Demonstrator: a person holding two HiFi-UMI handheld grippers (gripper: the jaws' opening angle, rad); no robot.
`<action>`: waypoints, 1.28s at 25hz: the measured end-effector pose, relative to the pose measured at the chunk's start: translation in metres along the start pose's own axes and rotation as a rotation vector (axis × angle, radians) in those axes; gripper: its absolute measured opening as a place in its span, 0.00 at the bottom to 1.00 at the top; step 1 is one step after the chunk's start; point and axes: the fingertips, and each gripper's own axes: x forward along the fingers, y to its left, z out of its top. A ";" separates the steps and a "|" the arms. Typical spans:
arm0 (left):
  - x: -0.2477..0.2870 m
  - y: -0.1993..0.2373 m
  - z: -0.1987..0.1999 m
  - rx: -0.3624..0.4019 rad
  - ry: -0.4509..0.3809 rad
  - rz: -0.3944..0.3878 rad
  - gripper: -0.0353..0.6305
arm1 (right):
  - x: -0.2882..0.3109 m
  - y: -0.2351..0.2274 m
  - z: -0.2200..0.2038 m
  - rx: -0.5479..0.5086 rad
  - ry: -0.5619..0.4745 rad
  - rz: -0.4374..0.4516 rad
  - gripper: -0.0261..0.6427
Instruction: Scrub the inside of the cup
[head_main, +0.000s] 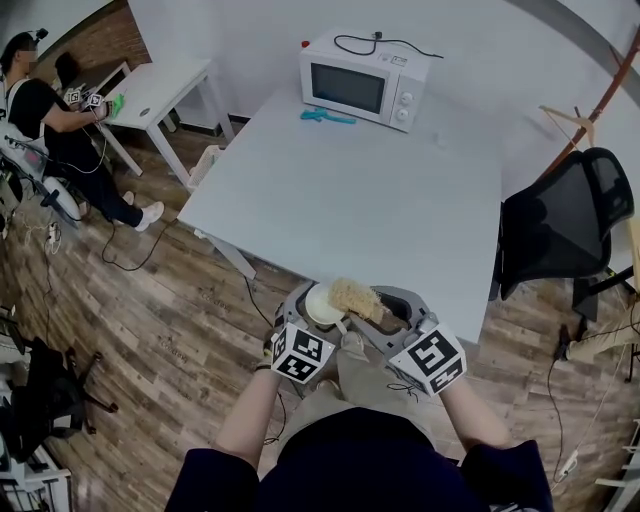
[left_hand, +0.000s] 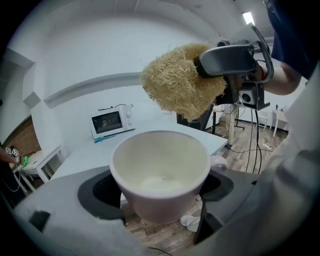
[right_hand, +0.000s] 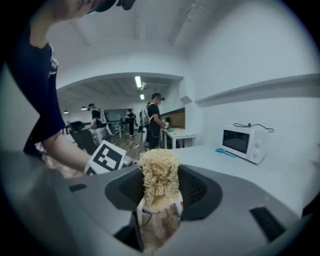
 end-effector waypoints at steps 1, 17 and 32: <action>-0.001 0.001 -0.001 0.010 0.009 0.007 0.68 | 0.004 0.007 0.000 -0.043 0.033 0.036 0.30; -0.024 -0.012 -0.005 0.204 0.065 0.074 0.68 | 0.053 0.062 -0.040 -0.579 0.504 0.311 0.30; -0.038 -0.020 -0.009 0.239 0.068 0.109 0.68 | 0.064 0.078 -0.055 -0.445 0.533 0.269 0.30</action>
